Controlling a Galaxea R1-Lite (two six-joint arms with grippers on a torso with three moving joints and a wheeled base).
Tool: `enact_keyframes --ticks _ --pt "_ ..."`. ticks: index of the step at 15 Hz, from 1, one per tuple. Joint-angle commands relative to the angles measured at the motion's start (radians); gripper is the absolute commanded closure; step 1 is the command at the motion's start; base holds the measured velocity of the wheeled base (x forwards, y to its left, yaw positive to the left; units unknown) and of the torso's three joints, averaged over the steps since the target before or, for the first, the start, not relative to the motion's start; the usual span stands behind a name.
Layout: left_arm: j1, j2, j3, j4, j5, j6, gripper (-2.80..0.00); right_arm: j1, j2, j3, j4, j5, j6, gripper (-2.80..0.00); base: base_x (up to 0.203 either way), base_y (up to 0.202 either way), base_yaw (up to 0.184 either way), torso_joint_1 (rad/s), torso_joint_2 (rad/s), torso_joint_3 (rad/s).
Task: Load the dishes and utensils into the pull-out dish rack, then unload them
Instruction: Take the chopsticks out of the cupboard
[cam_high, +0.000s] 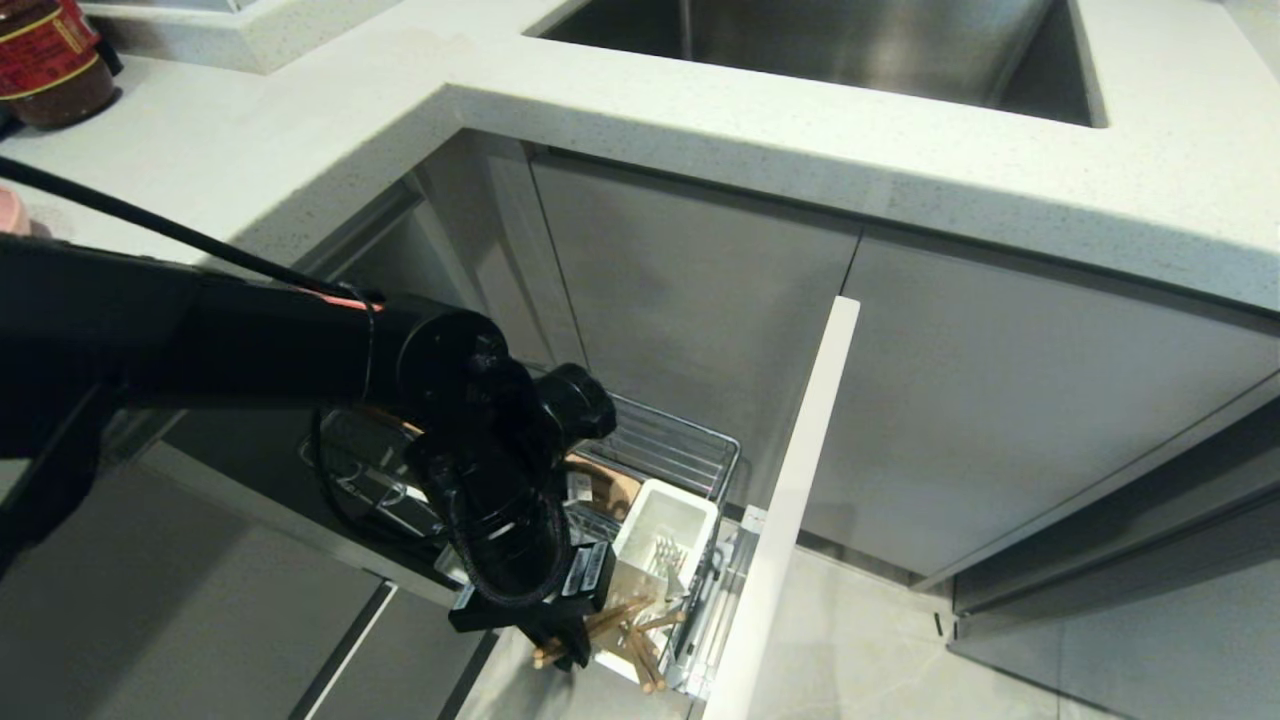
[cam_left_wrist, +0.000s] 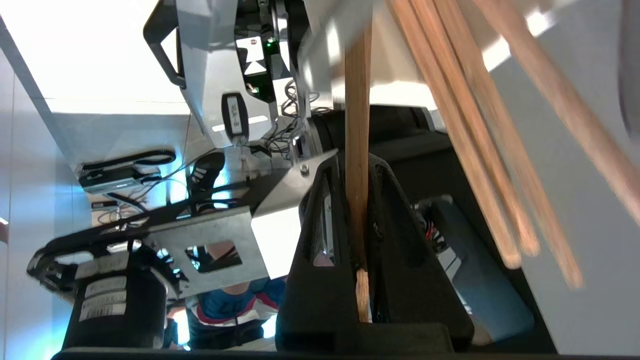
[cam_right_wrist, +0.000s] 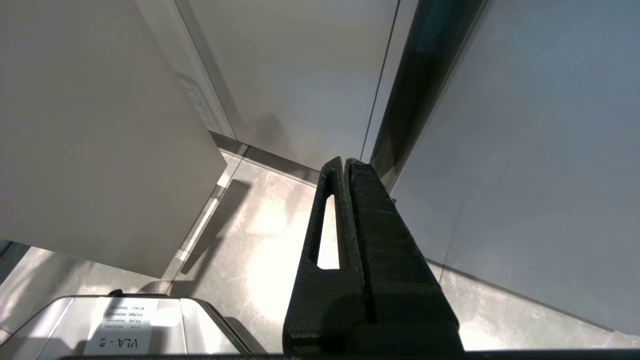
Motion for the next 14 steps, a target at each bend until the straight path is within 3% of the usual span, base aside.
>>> enact_keyframes --ticks 1,5,14 --pt "-0.011 -0.051 0.000 0.020 -0.002 -0.004 0.00 0.000 0.000 0.000 0.000 0.000 0.000 0.00 0.000 0.000 0.000 0.000 0.00 0.000" --pt "-0.047 -0.153 -0.007 0.099 0.005 -0.009 0.00 -0.001 0.000 0.000 0.000 0.000 0.000 0.00 0.000 0.000 0.000 0.000 0.00 0.000" --pt "-0.051 -0.286 -0.050 0.174 0.009 -0.008 0.00 0.000 0.000 0.000 0.000 0.000 0.000 0.00 0.000 0.000 0.000 0.000 0.00 0.000"
